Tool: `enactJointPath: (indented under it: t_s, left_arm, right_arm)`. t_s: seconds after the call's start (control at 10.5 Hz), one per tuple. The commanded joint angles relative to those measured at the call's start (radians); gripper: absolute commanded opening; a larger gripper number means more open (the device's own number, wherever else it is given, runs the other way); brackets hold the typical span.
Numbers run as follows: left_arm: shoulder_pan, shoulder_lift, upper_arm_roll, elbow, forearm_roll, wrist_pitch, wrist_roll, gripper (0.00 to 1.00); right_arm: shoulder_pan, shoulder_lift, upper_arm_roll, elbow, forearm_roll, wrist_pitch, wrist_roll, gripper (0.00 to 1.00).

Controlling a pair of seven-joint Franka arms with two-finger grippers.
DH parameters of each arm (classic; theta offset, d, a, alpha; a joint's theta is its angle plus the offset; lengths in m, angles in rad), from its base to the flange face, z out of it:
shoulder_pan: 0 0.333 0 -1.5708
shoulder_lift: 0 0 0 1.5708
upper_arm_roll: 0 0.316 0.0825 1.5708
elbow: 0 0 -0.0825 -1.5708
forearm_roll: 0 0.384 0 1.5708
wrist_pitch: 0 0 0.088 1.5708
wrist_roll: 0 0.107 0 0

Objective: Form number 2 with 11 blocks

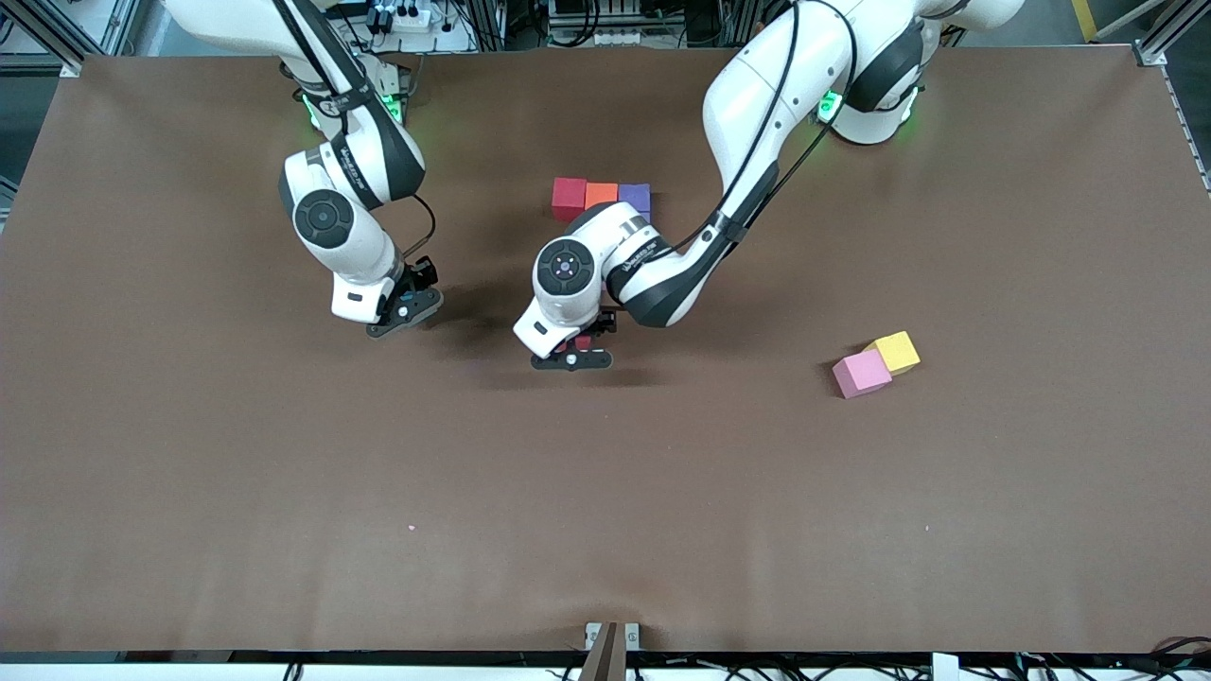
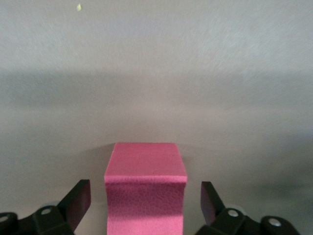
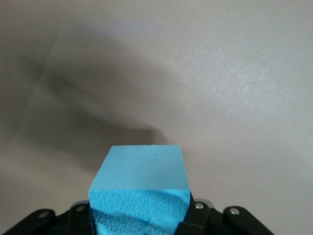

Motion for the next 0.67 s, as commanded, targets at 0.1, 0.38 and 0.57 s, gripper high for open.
enactJointPath:
  t_s: [0.1, 0.38, 0.57]
  left_arm:
    - [0.064, -0.162, 0.013, -0.01, -0.024, -0.053, -0.003, 1.0]
    - [0.165, -0.309, 0.016, -0.01, -0.014, -0.238, -0.001, 1.0]
    - [0.243, -0.354, 0.022, -0.015, -0.003, -0.339, 0.005, 1.0]
  right_arm:
    - [-0.004, -0.013, 0.008, 0.012, -0.012, -0.017, 0.001, 0.18]
    - [0.028, 0.0, 0.01, 0.047, 0.002, -0.037, 0.032, 0.18]
    - [0.085, 0.022, 0.008, 0.113, 0.002, -0.074, 0.137, 0.18]
